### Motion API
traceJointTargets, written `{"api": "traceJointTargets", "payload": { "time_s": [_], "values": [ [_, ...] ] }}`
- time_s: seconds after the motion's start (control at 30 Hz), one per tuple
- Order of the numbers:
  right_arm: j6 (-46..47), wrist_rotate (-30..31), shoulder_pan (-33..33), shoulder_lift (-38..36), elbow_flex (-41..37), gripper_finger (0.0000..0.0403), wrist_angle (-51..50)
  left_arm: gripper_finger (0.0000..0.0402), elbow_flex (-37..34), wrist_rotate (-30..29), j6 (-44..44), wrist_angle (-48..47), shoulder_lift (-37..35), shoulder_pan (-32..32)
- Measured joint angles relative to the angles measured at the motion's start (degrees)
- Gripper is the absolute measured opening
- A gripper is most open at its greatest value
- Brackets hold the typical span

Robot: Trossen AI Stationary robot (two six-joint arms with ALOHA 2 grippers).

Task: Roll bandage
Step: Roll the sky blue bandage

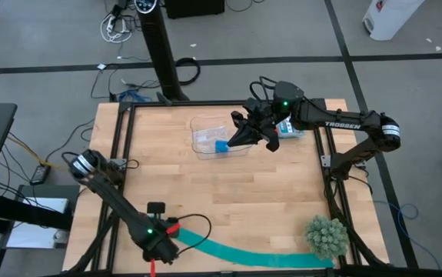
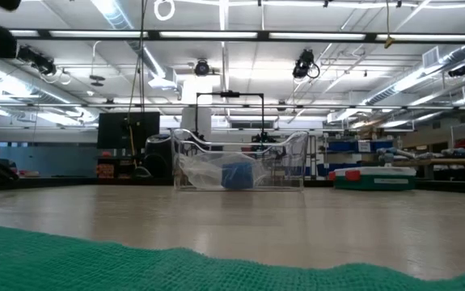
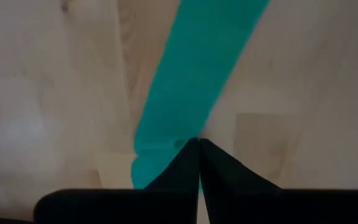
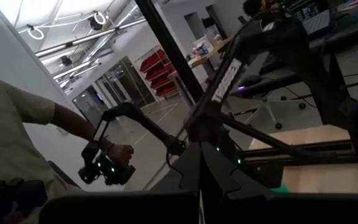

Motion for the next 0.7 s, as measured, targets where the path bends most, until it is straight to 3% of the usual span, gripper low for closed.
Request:
{"api": "traceJointTargets", "payload": {
  "time_s": [0.27, 0.5, 0.7],
  "values": [
    [-2.52, 0.04, -0.28, 0.00, 0.00, 0.0000, -0.35, 0.0019, 0.03, 2.00, -7.32, 0.31, -7.42, -2.32],
    [-3.21, 0.04, -0.39, 0.00, 0.00, 0.0000, 0.10, 0.0019, -6.39, 14.92, -13.69, 7.16, -9.03, -4.71],
    [-3.12, 0.02, -0.37, 0.00, 0.00, 0.0000, 0.21, 0.0019, -12.08, 18.76, -14.73, 12.56, -8.99, -4.34]
  ]
}}
